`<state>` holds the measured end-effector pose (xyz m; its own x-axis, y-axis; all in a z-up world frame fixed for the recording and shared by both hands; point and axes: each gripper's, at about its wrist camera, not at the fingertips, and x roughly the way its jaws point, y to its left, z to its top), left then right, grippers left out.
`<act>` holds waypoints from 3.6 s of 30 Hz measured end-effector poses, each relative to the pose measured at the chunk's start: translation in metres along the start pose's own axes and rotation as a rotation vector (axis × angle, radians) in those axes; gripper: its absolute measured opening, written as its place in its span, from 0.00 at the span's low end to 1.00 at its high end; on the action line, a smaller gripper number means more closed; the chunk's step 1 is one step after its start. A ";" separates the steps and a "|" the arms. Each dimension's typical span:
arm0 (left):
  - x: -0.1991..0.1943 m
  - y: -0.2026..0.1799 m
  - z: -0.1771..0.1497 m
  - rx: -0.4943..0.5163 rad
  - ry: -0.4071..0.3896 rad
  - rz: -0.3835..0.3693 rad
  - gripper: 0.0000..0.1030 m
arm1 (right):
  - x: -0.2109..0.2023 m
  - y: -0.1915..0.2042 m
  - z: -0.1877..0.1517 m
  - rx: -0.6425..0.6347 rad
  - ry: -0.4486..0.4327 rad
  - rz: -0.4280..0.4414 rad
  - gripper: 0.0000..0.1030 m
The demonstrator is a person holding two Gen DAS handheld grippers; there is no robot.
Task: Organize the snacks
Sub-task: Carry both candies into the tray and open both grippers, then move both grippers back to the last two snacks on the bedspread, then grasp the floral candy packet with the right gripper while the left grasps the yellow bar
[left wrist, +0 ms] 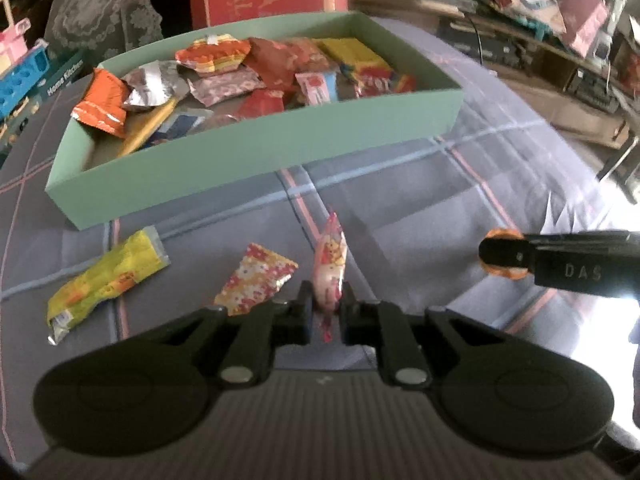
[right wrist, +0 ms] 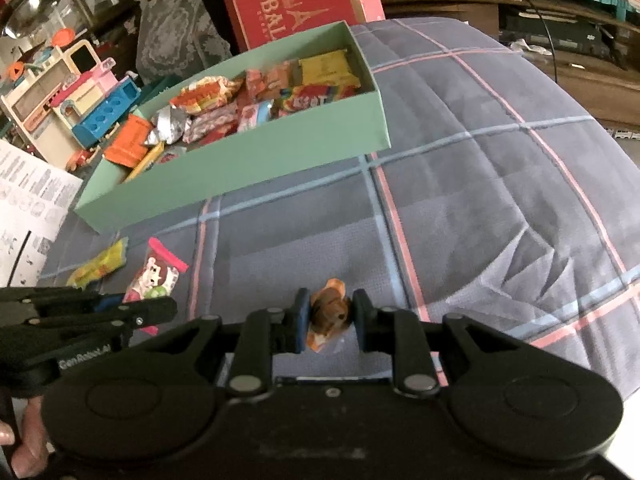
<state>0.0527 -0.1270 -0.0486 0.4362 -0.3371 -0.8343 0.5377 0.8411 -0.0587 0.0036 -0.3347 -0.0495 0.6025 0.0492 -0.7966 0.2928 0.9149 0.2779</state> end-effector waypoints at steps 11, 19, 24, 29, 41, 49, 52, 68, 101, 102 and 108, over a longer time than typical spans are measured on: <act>-0.030 0.040 0.034 -0.113 -0.117 -0.010 0.12 | -0.004 0.037 0.054 -0.031 -0.049 0.077 0.21; -0.034 0.105 0.076 -0.200 -0.181 0.075 0.12 | 0.015 0.081 0.118 -0.075 -0.091 0.142 0.21; -0.020 0.144 0.098 -0.238 -0.176 0.125 0.12 | 0.047 0.107 0.148 -0.070 -0.069 0.168 0.21; -0.001 0.172 0.112 -0.268 -0.156 0.153 0.12 | 0.080 0.131 0.166 -0.073 -0.038 0.183 0.22; 0.009 0.168 0.105 -0.257 -0.197 0.260 1.00 | 0.106 0.141 0.178 -0.030 -0.043 0.173 1.00; 0.002 0.172 0.085 -0.330 -0.160 0.227 1.00 | 0.091 0.132 0.163 -0.023 -0.018 0.166 1.00; -0.004 0.173 0.076 -0.350 -0.153 0.229 1.00 | 0.085 0.134 0.156 -0.044 -0.009 0.169 1.00; -0.024 0.164 0.010 -0.405 -0.081 0.213 1.00 | 0.043 0.128 0.101 -0.084 0.039 0.187 1.00; -0.030 0.184 -0.064 -0.533 -0.056 0.203 1.00 | 0.074 0.159 0.021 -0.134 0.251 0.074 0.69; -0.031 0.184 -0.065 -0.535 -0.058 0.202 1.00 | 0.075 0.165 0.020 -0.159 0.242 0.067 0.68; -0.033 0.193 -0.071 -0.558 -0.065 0.203 1.00 | 0.076 0.196 0.002 -0.366 0.177 0.026 0.50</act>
<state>0.0906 0.0762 -0.0709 0.5434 -0.1566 -0.8247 -0.0141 0.9806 -0.1955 0.1082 -0.1529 -0.0544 0.4598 0.1129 -0.8808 -0.0240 0.9931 0.1147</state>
